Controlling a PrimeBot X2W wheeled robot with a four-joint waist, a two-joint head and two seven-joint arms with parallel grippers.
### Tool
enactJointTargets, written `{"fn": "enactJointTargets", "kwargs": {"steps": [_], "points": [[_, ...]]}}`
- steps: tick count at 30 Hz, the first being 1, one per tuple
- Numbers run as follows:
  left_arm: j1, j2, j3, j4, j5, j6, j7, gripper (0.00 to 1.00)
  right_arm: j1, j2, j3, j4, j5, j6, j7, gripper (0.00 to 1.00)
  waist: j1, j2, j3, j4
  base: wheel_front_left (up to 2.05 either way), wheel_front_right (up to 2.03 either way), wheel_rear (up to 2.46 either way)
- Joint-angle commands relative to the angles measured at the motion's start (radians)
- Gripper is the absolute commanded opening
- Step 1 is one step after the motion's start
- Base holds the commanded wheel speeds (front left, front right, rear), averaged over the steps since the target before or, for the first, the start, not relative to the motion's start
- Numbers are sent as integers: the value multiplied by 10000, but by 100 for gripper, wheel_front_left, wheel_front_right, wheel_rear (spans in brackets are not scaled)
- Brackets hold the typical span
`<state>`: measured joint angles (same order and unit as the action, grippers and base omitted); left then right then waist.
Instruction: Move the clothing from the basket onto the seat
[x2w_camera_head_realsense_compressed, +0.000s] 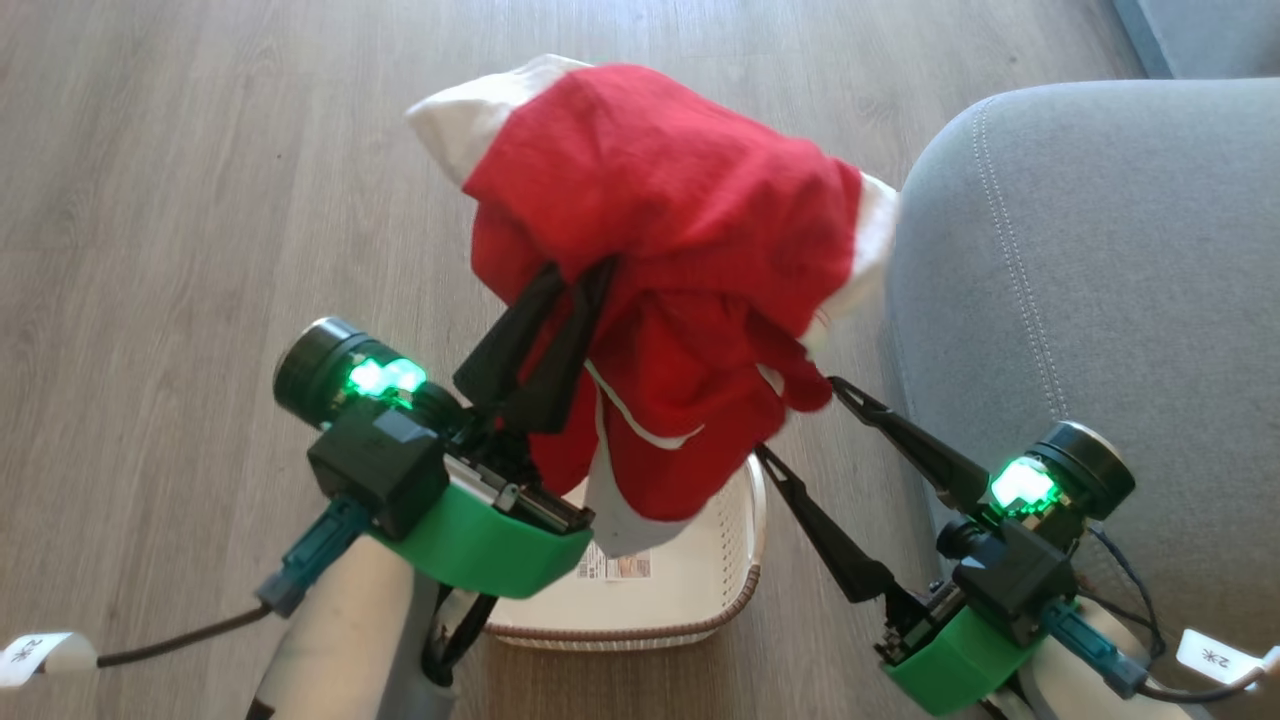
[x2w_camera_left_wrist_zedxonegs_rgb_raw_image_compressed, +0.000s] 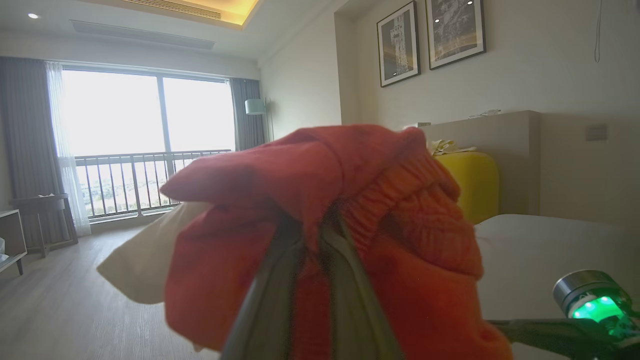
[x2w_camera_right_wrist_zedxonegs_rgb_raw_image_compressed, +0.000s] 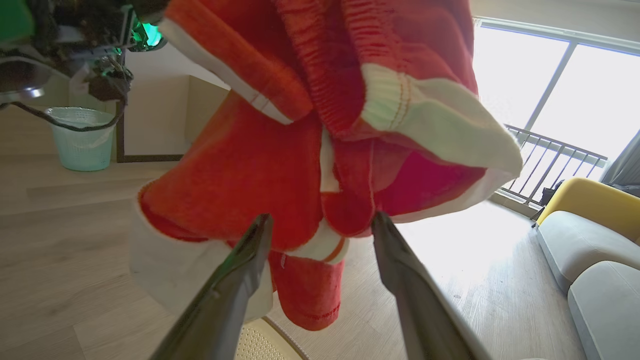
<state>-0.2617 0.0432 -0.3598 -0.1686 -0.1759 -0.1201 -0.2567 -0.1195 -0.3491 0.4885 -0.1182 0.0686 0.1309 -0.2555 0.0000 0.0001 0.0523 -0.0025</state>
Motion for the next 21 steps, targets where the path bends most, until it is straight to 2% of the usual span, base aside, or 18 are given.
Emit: {"fn": "enactJointTargets", "kwargs": {"steps": [1,21], "points": [[-492,70,206,-323,-19,-20,-51,0,-342,23,57,-244,-73,-2,-63,100,0,-1,-8,25,0,0,0],[-685,70,-1252,-479,267,-84,-51,0,-880,-249,783,489,246,-2,-63,100,0,-1,-75,104,0,0,0]]}}
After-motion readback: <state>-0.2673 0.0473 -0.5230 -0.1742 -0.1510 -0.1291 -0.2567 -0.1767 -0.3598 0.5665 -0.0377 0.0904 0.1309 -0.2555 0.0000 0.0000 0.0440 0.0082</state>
